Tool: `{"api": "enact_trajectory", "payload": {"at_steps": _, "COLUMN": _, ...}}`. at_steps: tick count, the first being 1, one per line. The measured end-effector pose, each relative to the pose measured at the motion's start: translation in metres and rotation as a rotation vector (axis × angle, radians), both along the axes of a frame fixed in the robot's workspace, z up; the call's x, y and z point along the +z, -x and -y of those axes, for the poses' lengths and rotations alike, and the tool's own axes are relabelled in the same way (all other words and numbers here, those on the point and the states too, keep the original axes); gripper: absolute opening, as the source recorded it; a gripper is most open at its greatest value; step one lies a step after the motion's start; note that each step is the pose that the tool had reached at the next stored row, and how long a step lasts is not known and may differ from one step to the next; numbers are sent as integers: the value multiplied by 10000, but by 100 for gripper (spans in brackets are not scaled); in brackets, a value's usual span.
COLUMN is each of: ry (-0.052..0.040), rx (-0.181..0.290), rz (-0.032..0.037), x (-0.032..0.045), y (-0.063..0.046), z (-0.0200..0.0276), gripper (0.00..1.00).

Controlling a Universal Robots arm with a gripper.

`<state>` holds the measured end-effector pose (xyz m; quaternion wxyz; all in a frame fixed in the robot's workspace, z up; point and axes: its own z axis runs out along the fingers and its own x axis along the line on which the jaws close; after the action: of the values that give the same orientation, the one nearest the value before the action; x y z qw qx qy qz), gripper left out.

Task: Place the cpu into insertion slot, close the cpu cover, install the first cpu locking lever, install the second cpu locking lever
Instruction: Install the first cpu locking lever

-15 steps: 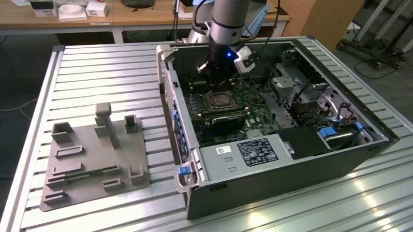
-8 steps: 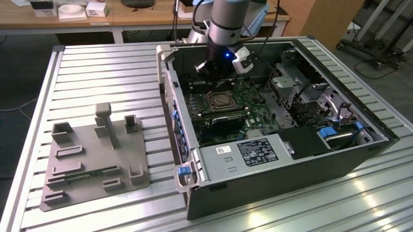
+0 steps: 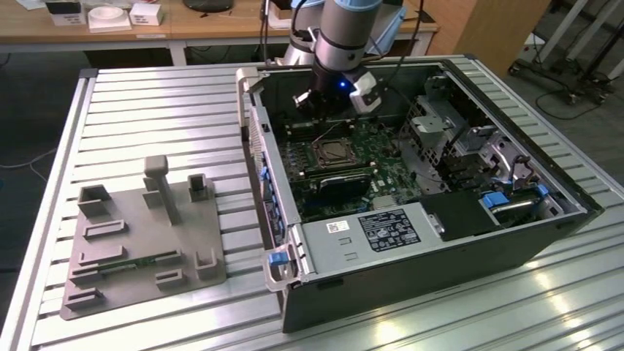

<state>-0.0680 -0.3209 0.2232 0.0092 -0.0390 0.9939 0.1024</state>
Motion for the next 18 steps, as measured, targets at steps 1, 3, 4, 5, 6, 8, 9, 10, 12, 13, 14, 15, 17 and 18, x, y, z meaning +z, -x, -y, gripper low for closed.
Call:
{"api": "enact_trajectory", "payload": {"at_steps": 1, "ry": -79, "rx": 0, "rz": 0, "x": -5, "y": 0, "z": 0, "gripper": 11}}
{"api": "enact_trajectory", "payload": {"at_steps": 3, "ry": -130, "rx": -1, "rz": 2, "x": -31, "y": 0, "z": -1, "gripper": 11}}
{"api": "enact_trajectory", "payload": {"at_steps": 4, "ry": -129, "rx": -1, "rz": 1, "x": -49, "y": 0, "z": 0, "gripper": 11}}
{"api": "enact_trajectory", "payload": {"at_steps": 5, "ry": -129, "rx": -1, "rz": 0, "x": -67, "y": 0, "z": 0, "gripper": 11}}
{"api": "enact_trajectory", "payload": {"at_steps": 6, "ry": -131, "rx": 1, "rz": 1, "x": -78, "y": -1, "z": 0, "gripper": 11}}
{"api": "enact_trajectory", "payload": {"at_steps": 8, "ry": -169, "rx": 4, "rz": -1, "x": -85, "y": -1, "z": 0, "gripper": 11}}
{"api": "enact_trajectory", "payload": {"at_steps": 9, "ry": -193, "rx": 4, "rz": 0, "x": -89, "y": -1, "z": 0, "gripper": 11}}
{"api": "enact_trajectory", "payload": {"at_steps": 10, "ry": -220, "rx": 5, "rz": 0, "x": -93, "y": -1, "z": 0, "gripper": 11}}
{"api": "enact_trajectory", "payload": {"at_steps": 12, "ry": -244, "rx": 5, "rz": 2, "x": -104, "y": -1, "z": -1, "gripper": 11}}
{"api": "enact_trajectory", "payload": {"at_steps": 13, "ry": -244, "rx": 5, "rz": 1, "x": -111, "y": -1, "z": 0, "gripper": 11}}
{"api": "enact_trajectory", "payload": {"at_steps": 14, "ry": -244, "rx": 6, "rz": 0, "x": -117, "y": -1, "z": 0, "gripper": 11}}
{"api": "enact_trajectory", "payload": {"at_steps": 15, "ry": -243, "rx": 7, "rz": 0, "x": -121, "y": -2, "z": 0, "gripper": 11}}
{"api": "enact_trajectory", "payload": {"at_steps": 17, "ry": -236, "rx": 6, "rz": -2, "x": -124, "y": -2, "z": 0, "gripper": 11}}
{"api": "enact_trajectory", "payload": {"at_steps": 18, "ry": -225, "rx": 7, "rz": -1, "x": -126, "y": -2, "z": 0, "gripper": 11}}
